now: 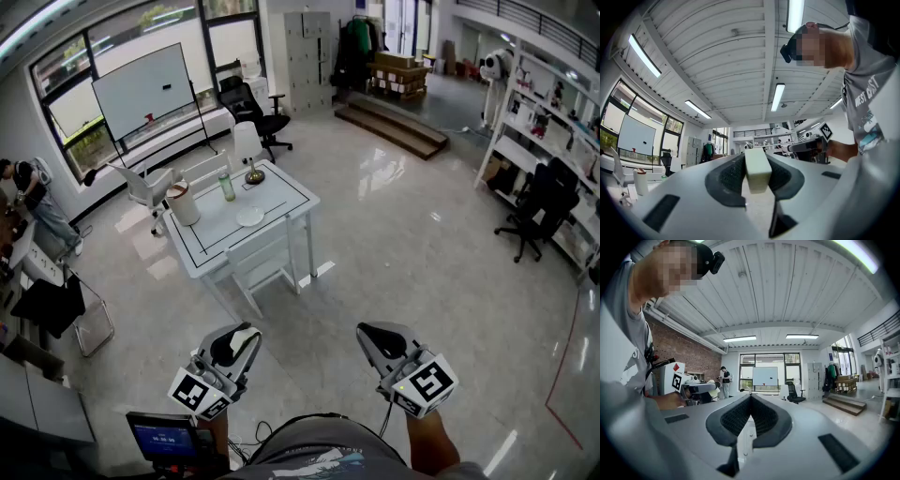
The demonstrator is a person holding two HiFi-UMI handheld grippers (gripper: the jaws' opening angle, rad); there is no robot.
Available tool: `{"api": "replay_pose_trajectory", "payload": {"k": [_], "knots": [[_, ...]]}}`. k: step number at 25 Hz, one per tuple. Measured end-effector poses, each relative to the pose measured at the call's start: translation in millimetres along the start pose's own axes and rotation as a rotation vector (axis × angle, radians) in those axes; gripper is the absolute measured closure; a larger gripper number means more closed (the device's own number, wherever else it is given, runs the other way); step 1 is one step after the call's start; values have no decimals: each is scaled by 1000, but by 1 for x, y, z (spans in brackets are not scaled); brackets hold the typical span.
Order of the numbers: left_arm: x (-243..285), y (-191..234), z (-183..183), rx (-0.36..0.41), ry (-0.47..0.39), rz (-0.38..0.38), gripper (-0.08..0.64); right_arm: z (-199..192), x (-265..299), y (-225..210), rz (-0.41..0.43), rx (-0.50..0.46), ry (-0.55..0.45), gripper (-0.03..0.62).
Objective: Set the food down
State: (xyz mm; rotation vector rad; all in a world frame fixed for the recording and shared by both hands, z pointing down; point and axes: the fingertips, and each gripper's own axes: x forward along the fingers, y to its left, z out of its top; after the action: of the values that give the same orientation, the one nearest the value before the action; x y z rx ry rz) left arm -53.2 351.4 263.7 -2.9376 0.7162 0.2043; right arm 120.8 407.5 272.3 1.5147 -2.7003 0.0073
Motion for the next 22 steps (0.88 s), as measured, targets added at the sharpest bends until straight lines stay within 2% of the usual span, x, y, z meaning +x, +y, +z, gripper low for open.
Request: {"api": "replay_pose_trajectory", "payload": {"k": [8, 13, 15, 19, 22], "knots": [[14, -13, -7, 15, 12, 22, 454, -5, -15, -9, -5, 25, -11, 586], [31, -26, -8, 38, 12, 35, 454, 0, -27, -16, 1, 12, -74, 584], [35, -28, -11, 55, 7, 54, 454, 5, -27, -18, -4, -25, -126, 583], [49, -28, -21, 92, -14, 85, 454, -5, -11, -26, -46, -178, -187, 584], [56, -32, -35, 166, 16, 116, 454, -18, 7, -27, -33, -251, -214, 584]]}}
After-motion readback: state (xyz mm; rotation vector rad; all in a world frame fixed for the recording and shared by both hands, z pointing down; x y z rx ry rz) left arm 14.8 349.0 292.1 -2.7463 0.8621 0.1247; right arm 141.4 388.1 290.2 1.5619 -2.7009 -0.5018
